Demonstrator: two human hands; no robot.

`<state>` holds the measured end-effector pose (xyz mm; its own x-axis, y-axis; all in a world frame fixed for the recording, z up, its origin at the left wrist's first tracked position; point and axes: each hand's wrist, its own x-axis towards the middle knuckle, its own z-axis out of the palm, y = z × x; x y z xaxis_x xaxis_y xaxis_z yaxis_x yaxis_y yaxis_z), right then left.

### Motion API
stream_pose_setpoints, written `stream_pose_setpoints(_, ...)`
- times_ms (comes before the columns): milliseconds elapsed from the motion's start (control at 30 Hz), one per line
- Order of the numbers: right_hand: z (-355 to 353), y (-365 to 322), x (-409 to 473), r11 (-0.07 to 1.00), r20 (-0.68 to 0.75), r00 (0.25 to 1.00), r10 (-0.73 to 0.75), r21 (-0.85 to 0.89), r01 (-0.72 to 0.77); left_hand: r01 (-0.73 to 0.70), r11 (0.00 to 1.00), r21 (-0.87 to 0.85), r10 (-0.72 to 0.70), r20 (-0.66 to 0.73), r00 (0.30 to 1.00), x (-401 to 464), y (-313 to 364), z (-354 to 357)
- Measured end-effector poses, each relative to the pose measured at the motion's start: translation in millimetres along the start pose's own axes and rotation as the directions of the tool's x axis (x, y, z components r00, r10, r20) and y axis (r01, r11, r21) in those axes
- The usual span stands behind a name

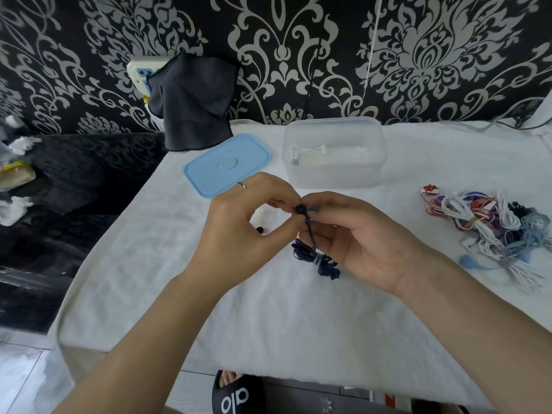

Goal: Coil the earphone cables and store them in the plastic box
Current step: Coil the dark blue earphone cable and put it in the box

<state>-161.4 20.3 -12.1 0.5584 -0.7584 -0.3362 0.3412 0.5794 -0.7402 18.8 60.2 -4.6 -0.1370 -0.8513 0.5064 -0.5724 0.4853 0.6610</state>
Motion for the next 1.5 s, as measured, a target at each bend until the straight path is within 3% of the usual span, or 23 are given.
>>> stream_pose_setpoints(167, 0, 1, 1, 1.0, -0.036, 0.999, -0.008, -0.021, 0.007, 0.05, 0.999, 0.006, -0.05, 0.019, 0.999, 0, -2, 0)
stream_pose_setpoints(267, 0, 0, 2, 1.0, -0.087, 0.996, -0.001, 0.0, 0.001, 0.2, 0.98, -0.003, -0.198, 0.109, 0.974, -3, -6, 0)
stream_pose_setpoints(400, -4, -2, 4, 0.993, -0.127, 0.992, 0.0, 0.114, 0.014, 0.451, 0.892, 0.033, -0.418, 0.444, 0.793, -8, -25, 0)
stream_pose_setpoints(500, -6, -3, 6, 0.987, -0.143, 0.99, -0.009, 0.156, 0.031, 0.408, 0.899, 0.159, -0.422, 0.56, 0.713, -13, -37, 5)
stream_pose_setpoints(733, -11, -2, 10, 0.989, -0.181, 0.982, -0.06, 0.124, 0.083, 0.307, 0.932, 0.194, -0.363, 0.494, 0.79, -13, -41, 26)
stream_pose_setpoints(867, -18, 0, 13, 0.98, -0.266, 0.946, -0.186, -0.121, 0.159, 0.248, 0.941, 0.23, -0.331, 0.478, 0.813, -10, -41, 26)
stream_pose_setpoints(1033, -27, 5, 18, 0.922, -0.383, 0.878, -0.286, -0.361, 0.142, 0.361, 0.917, 0.171, -0.4, 0.395, 0.827, -6, -37, 15)
stream_pose_setpoints(1100, -32, 7, 21, 0.848, -0.387, 0.869, -0.309, -0.526, 0.067, 0.413, 0.896, 0.163, -0.444, 0.381, 0.811, -6, -35, 12)
stream_pose_setpoints(1200, -32, 11, 19, 0.554, -0.307, 0.858, -0.412, -0.832, -0.032, 0.461, 0.873, 0.159, -0.487, 0.339, 0.805, -5, -31, 9)
stream_pose_setpoints(1267, -28, 14, 16, 0.38, -0.17, 0.844, -0.509, -0.924, 0.043, 0.502, 0.855, 0.129, -0.515, 0.321, 0.795, -3, -28, 9)
stream_pose_setpoints(1367, -19, 16, 13, 0.357, -0.006, 0.888, -0.459, -0.917, 0.179, 0.574, 0.816, 0.068, -0.563, 0.318, 0.763, 1, -24, 9)
stream_pose_setpoints(1500, -15, 23, 13, 0.373, 0.089, 0.955, -0.283, -0.907, 0.195, 0.693, 0.72, -0.035, -0.645, 0.335, 0.687, 3, -26, 7)
